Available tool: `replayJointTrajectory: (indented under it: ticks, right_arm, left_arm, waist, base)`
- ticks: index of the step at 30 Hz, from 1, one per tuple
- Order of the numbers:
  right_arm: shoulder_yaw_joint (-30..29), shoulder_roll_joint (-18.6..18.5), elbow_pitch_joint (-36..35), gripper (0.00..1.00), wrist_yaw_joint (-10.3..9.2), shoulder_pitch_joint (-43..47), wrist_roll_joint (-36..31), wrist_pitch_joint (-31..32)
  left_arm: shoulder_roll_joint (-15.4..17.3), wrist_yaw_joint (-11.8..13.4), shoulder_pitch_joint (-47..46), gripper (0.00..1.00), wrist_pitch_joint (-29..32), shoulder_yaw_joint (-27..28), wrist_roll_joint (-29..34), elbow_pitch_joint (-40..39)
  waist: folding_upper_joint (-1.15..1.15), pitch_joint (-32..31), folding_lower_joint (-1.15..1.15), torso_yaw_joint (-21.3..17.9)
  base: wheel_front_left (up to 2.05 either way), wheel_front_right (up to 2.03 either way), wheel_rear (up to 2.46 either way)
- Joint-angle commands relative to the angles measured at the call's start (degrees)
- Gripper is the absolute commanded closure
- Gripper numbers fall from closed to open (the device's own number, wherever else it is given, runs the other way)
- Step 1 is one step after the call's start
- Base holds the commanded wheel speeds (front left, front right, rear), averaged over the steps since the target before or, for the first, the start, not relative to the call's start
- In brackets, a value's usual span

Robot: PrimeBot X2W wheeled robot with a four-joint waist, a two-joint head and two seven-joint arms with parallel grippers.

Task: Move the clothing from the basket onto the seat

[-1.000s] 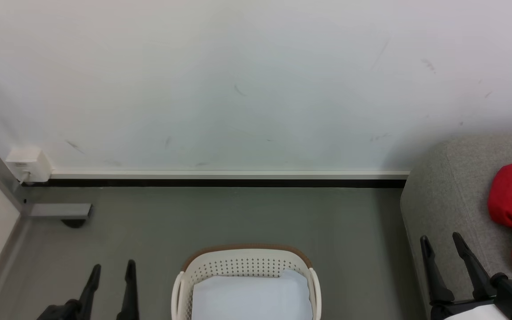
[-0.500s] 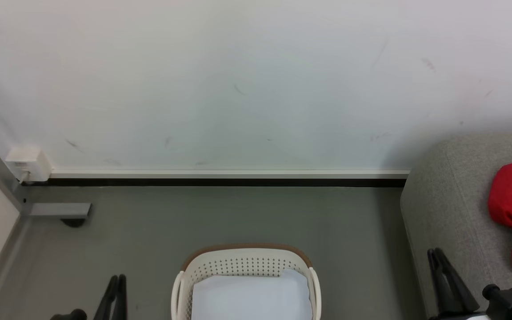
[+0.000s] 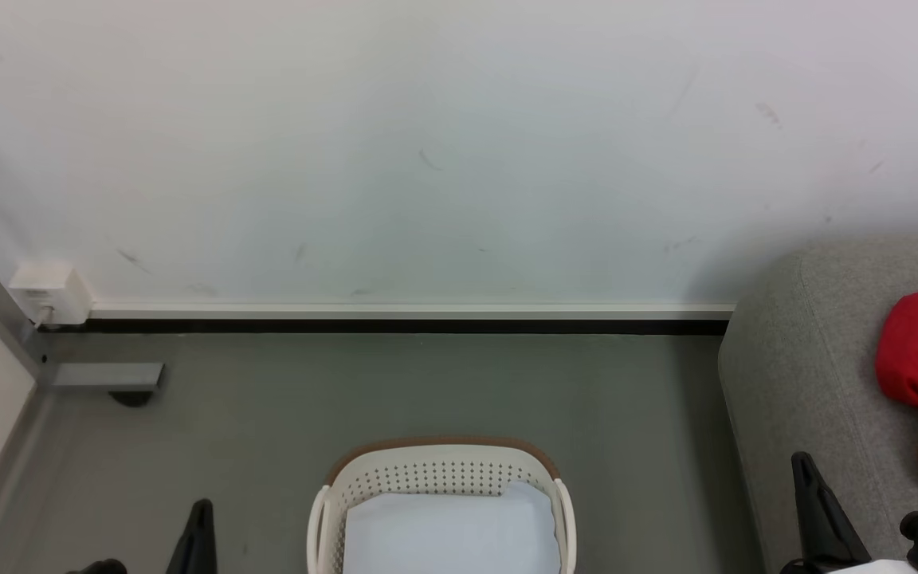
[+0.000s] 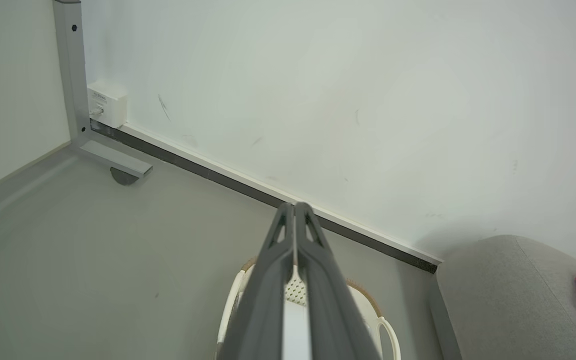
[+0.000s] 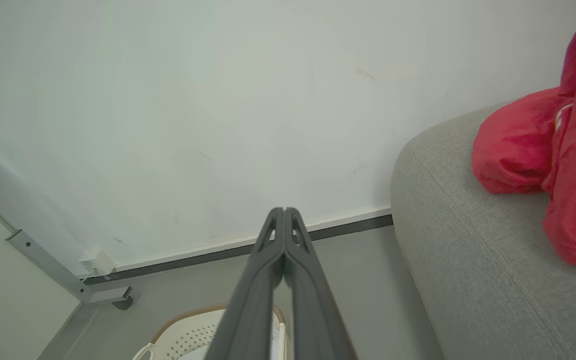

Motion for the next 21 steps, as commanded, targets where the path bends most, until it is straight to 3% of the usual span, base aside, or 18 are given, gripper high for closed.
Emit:
replayJointTrajectory:
  ticks: [1, 21]
  right_arm:
    - [-0.7, -0.2, -1.0, 1.0, -0.02, -1.2, 2.3, 0.5]
    - [-3.5, 0.6, -1.7, 1.0, -0.04, -1.9, 17.1, 4.9]
  left_arm:
    - [0.3, -0.3, -1.6, 1.0, 0.5, 0.1, -2.8, -1.0]
    - [0.4, -0.8, -3.1, 1.0, 4.8, 0.5, -19.8, -1.6]
  waist:
    - [0.0, 0.0, 0.0, 0.0]
    - [0.0, 0.2, 0.0, 0.2]
  base:
    - [0.0, 0.0, 0.0]
    - [0.0, 0.0, 0.0]
